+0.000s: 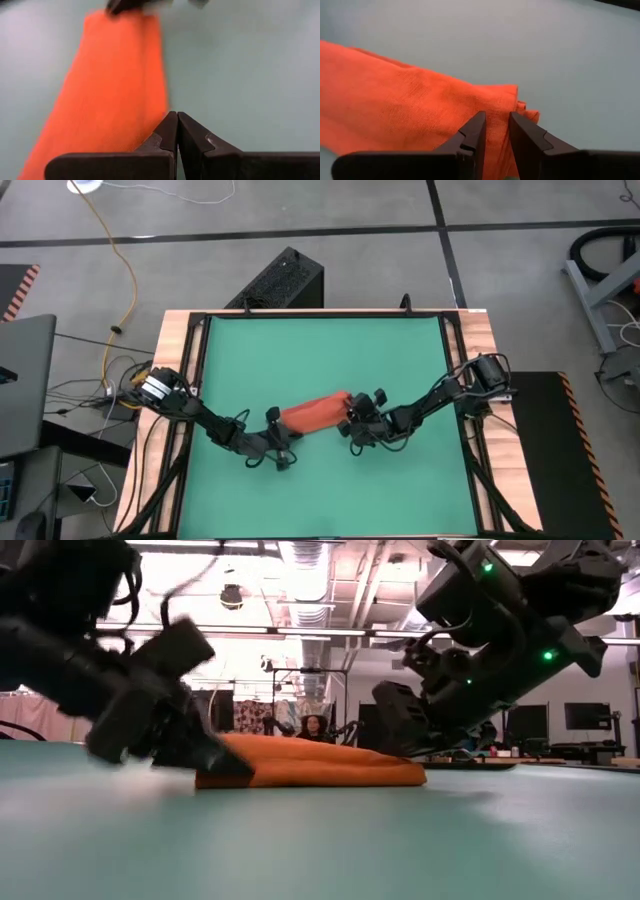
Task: Roll towel
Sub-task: Roll the orange towel
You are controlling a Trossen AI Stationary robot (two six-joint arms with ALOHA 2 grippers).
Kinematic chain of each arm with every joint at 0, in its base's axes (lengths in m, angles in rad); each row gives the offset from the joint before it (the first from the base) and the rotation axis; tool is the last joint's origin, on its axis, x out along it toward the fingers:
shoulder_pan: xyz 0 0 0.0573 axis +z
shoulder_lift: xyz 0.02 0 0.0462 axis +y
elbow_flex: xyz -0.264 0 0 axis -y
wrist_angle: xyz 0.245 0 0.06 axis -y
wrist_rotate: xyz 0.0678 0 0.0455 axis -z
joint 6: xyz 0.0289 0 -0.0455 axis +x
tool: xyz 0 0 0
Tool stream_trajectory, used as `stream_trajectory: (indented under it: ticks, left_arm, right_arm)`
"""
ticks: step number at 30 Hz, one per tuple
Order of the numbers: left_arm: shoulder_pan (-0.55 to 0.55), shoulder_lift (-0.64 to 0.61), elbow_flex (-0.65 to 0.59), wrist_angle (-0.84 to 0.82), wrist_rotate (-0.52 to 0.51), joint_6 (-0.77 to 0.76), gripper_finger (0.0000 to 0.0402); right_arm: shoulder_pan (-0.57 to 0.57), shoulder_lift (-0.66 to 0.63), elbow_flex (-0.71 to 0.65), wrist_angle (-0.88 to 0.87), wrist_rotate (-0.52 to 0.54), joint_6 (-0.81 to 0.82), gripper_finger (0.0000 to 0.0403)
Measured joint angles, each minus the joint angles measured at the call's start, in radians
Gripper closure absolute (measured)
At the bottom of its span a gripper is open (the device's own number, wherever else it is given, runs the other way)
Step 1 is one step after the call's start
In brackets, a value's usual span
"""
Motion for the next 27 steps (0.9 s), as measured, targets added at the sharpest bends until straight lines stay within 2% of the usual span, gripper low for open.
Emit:
stream_trajectory:
  ticks: [5,9,14,16,20,27]
  left_arm:
    - [-0.011,-0.005,0.001,-0.204,0.000,-0.092,0.0401]
    - [-0.023,-0.040,0.001,-0.318,0.000,-0.089,0.0401]
    - [-0.030,-0.158,0.001,-0.539,0.011,-0.062,0.0402]
    - [-0.031,-0.221,0.000,-0.613,0.004,-0.021,0.0402]
    - [-0.029,-0.343,-0.004,-0.691,0.001,0.083,0.0401]
    - [-0.039,-0.552,-0.009,-0.657,-0.012,0.147,0.0402]
  right_arm:
    - [0.003,0.000,0.000,0.011,0.047,0.026,0.0296]
    - [0.001,0.000,0.000,0.126,0.114,-0.013,0.0296]
    - [0.037,0.000,0.002,0.414,0.134,-0.294,0.0296]
    - [0.041,-0.001,0.002,0.468,0.104,-0.370,0.0296]
    - [0.014,-0.001,0.001,0.493,0.017,-0.400,0.0296]
    - [-0.031,0.000,0.001,0.687,-0.335,-0.627,0.0296]
